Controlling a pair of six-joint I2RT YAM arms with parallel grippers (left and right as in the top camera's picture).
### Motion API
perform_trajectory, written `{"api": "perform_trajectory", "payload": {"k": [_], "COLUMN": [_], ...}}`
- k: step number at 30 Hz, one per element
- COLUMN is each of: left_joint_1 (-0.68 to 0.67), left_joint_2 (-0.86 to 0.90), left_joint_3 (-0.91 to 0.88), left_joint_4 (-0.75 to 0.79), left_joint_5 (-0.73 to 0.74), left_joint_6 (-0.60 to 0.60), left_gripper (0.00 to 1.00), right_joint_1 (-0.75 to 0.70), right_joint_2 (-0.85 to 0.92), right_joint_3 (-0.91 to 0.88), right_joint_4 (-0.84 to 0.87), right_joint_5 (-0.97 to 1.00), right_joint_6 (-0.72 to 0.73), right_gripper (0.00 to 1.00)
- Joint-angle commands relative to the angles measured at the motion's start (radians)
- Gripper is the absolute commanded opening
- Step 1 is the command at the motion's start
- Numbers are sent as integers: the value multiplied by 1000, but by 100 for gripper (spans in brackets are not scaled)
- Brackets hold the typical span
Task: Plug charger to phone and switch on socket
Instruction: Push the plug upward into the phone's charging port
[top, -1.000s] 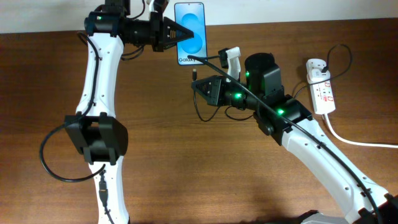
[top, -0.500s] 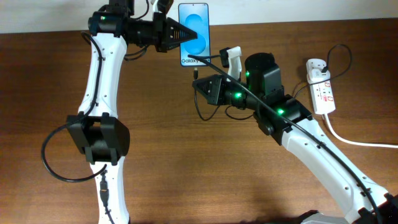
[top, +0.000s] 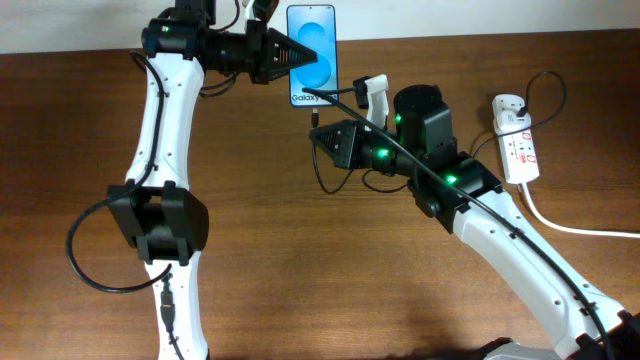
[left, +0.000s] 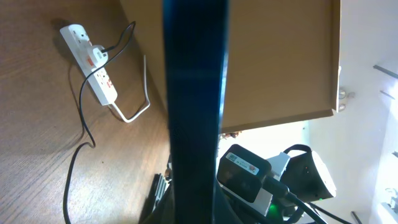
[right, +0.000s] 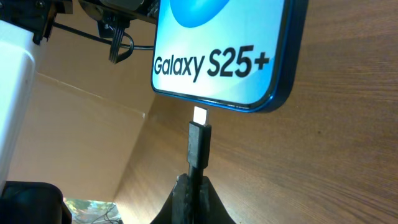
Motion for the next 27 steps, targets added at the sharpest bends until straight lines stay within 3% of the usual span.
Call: {"api": "perform_trajectory", "payload": {"k": [1, 27], "left_joint_1": [0, -24], "left_joint_2": [-29, -29], "left_joint_3": [8, 8], "left_joint_4": [4, -3], "left_joint_5": [52, 50], "left_joint_6": [42, 64], "left_gripper": [0, 0], "right_joint_1": [-5, -5], "right_joint_2": [9, 9], "right_joint_3": [0, 0], "right_joint_4": [7, 30], "right_joint_5": [8, 9], "right_joint_6": [1, -26], "right_gripper": [4, 4]}}
